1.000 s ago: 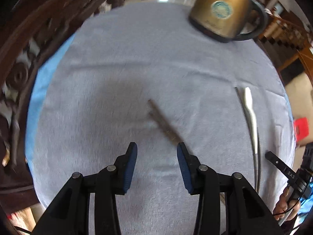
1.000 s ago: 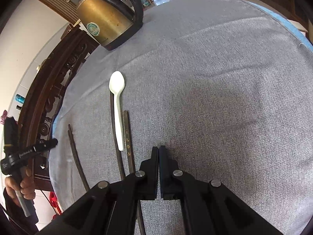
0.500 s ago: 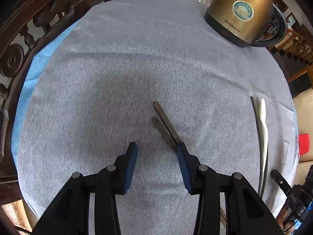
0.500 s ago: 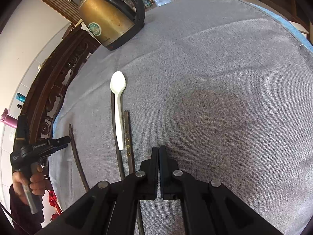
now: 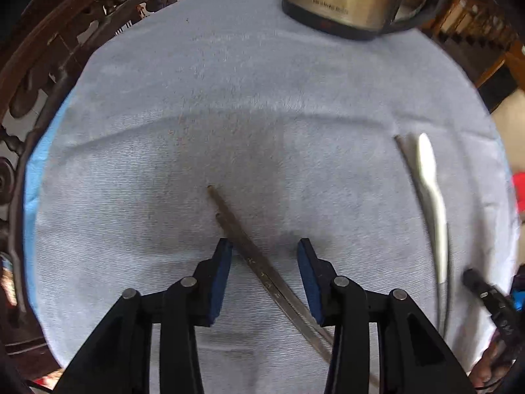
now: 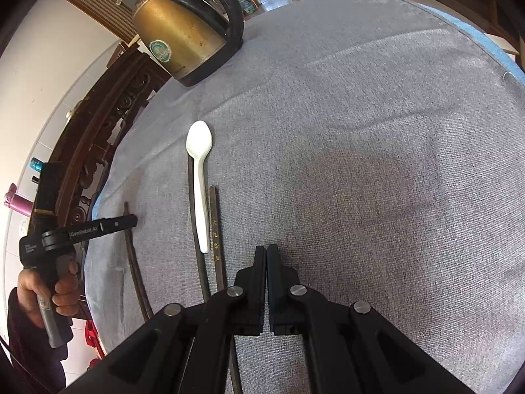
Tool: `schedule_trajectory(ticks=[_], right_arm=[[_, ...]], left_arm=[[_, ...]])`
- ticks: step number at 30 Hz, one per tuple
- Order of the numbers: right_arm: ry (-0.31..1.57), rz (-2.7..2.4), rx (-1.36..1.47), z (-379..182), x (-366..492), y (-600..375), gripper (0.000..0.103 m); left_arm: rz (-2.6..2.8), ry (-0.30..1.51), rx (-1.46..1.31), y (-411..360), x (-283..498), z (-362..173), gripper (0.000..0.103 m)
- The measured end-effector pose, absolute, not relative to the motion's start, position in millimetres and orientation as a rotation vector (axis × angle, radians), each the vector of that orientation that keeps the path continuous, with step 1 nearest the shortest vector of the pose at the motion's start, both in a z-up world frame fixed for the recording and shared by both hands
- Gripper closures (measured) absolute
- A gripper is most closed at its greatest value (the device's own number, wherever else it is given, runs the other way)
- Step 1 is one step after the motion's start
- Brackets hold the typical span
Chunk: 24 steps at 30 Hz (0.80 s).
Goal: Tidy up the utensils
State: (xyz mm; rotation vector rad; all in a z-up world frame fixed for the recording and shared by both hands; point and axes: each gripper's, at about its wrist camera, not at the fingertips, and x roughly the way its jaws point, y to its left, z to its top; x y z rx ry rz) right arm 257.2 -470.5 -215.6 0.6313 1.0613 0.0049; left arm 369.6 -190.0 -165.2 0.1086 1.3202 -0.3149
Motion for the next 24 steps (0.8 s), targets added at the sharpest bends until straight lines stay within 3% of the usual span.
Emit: schedule_trajectory(ticks=[4,9,15,17,22,24], right_arm=[[1.064,0.001,0.616,-214.2,256.5,-469.5,0.101],[1.058,-0.011,0.595,-212.7,257.3,-464.2,0.101],[1.054,-0.007,0.608,-213.8,257.8,-464.3,0.101],[1.055,-0.008,0.604,-213.7,256.7,-464.6,0.101],[1.055,-0.009,0.603,-213.5,256.5,-464.8,0.101],[1.055,-0.009,0.598,-213.1,256.5,-464.2,0.101]], left_arm=[[-0.336,1.231,0.057,-177.7,368.2,-150.3,0.061],[-0.257,1.262,0.081,-162.2,373.2,-161.9,0.061],[-0.226,1.258,0.09,-157.7,377.6,-171.6,0.069],[-0.251,1.258,0.087,-171.1,379.4,-172.3,0.085],[-0.287,1.217,0.25,-216.5,375.4,-178.8,0.086],[-0.362,1.25,0.179,-219.1,378.1,-176.3,0.086]])
